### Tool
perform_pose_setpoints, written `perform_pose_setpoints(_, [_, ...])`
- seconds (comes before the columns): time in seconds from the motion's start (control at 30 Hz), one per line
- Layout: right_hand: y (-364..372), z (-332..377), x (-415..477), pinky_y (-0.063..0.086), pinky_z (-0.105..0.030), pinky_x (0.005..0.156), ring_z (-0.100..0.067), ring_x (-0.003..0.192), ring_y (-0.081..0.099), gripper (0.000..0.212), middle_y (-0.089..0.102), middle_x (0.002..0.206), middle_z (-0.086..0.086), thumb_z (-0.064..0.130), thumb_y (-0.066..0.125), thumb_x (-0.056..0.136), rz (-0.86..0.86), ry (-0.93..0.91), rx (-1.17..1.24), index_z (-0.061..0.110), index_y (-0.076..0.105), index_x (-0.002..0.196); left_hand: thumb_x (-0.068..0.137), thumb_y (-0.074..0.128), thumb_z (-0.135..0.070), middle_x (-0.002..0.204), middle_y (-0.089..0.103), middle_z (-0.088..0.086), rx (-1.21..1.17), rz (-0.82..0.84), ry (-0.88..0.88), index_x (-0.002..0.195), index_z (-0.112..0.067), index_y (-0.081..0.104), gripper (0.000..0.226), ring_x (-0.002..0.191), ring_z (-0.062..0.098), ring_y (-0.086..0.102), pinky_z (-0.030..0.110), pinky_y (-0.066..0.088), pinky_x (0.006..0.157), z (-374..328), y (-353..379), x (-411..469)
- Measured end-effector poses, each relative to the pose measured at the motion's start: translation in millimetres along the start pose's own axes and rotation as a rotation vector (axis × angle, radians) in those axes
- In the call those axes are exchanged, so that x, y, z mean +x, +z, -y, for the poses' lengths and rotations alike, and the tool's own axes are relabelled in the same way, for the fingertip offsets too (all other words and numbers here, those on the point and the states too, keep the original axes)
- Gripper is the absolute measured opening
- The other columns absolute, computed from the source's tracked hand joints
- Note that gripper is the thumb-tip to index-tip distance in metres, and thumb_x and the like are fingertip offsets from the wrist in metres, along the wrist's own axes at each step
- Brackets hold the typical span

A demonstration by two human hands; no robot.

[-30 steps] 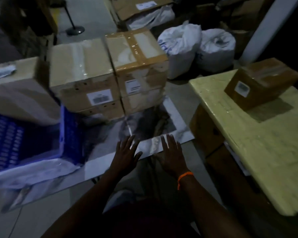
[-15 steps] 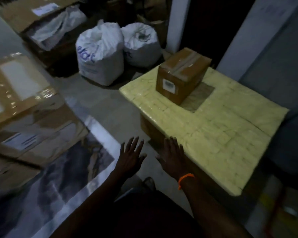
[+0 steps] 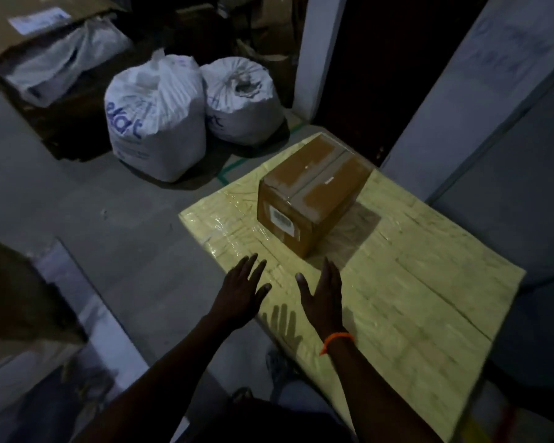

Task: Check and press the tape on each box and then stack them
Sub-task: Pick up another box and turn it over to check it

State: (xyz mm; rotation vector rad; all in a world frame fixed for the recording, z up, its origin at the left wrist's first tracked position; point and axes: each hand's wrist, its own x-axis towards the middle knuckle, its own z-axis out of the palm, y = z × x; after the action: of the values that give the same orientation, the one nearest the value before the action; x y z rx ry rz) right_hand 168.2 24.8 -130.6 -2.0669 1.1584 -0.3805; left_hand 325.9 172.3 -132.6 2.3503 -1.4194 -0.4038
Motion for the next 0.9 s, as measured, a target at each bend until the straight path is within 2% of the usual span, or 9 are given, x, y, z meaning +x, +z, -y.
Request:
perform_pose_setpoints(0.17, [-12,17,112,0.034,-0.056,0.116,-0.035,0.151,0.024,0.078,0.026,0.165,-0.017,0.042,0.062,0.101,-0.020,-0.029,0.082,0.010,0.024,0.162,0.099,0.029,-0.062,0.163,0.031,0.007,-0.134,-0.116,-0.145,0.155,-0.018,0.035,0.072,0.141,0.032,0.040,0.047,0.050,0.101,-7,-31,81])
perform_pose_setpoints(0.37, [-45,12,274,0.039,-0.058,0.112,-0.040,0.147,0.029,0.066,0.029,0.161,-0.019,0.025,0.066,0.099,-0.145,-0.122,0.065,0.008,0.037,0.156,0.100,0.055,-0.047,0.141,0.047,0.004,-0.090,-0.189,-0.148,0.144,-0.021,0.049,0.051,0.120,0.026,0.056,0.036,0.056,0.075,-35,-38,188])
perform_pose_setpoints(0.5, [-67,-10,372,0.028,-0.058,0.119,-0.041,0.154,0.018,0.077,0.023,0.166,-0.021,0.033,0.071,0.095,-0.132,-0.055,-0.080,0.005,0.035,0.157,0.092,0.067,-0.047,0.118,0.046,-0.005,-0.203,-0.182,-0.272,0.113,-0.035,0.057,0.026,0.102,0.018,0.057,0.035,0.054,0.067,-55,-16,214])
perform_pose_setpoints(0.57, [-75,-20,404,0.024,-0.055,0.122,-0.038,0.155,0.016,0.086,0.024,0.167,-0.020,0.045,0.071,0.094,-0.081,0.010,-0.130,0.007,0.030,0.160,0.091,0.068,-0.050,0.117,0.046,-0.005,-0.272,-0.212,-0.356,0.114,-0.039,0.054,0.030,0.100,0.018,0.059,0.035,0.055,0.068,-61,-4,214])
perform_pose_setpoints(0.63, [-77,-28,420,0.030,-0.053,0.118,-0.040,0.150,0.026,0.091,0.034,0.161,-0.022,0.057,0.069,0.092,-0.041,0.031,-0.168,0.005,0.034,0.158,0.091,0.069,-0.049,0.121,0.050,0.000,-0.359,-0.234,-0.416,0.124,-0.038,0.056,0.037,0.100,0.018,0.062,0.037,0.058,0.076,-62,5,211])
perform_pose_setpoints(0.7, [-81,-31,423,0.037,-0.051,0.107,-0.044,0.137,0.038,0.087,0.044,0.147,-0.027,0.063,0.068,0.089,-0.059,0.019,-0.218,0.002,0.047,0.148,0.091,0.073,-0.039,0.123,0.053,0.003,-0.490,-0.280,-0.460,0.128,-0.034,0.058,0.041,0.102,0.017,0.065,0.037,0.059,0.085,-63,11,209])
perform_pose_setpoints(0.77, [-87,-39,420,0.040,-0.048,0.098,-0.045,0.122,0.047,0.086,0.052,0.132,-0.030,0.073,0.063,0.086,-0.076,0.026,-0.265,0.000,0.061,0.132,0.091,0.075,-0.027,0.123,0.057,0.003,-0.637,-0.349,-0.547,0.133,-0.028,0.056,0.046,0.106,0.017,0.066,0.027,0.058,0.088,-66,11,203])
perform_pose_setpoints(0.87, [-95,-56,398,0.044,-0.047,0.086,-0.044,0.101,0.057,0.106,0.065,0.096,-0.030,0.093,0.036,0.081,-0.086,-0.079,-0.259,-0.004,0.072,0.099,0.095,0.070,-0.026,0.127,0.061,-0.001,-0.863,-0.415,-0.769,0.146,-0.018,0.045,0.058,0.103,0.016,0.067,0.020,0.056,0.079,-71,2,185])
perform_pose_setpoints(0.9, [-97,-61,385,0.045,-0.047,0.081,-0.044,0.097,0.058,0.105,0.065,0.086,-0.028,0.093,0.036,0.079,-0.077,-0.094,-0.209,-0.005,0.071,0.090,0.097,0.068,-0.028,0.127,0.062,-0.001,-0.897,-0.402,-0.828,0.147,-0.016,0.046,0.055,0.098,0.011,0.067,0.013,0.053,0.073,-71,-1,177])
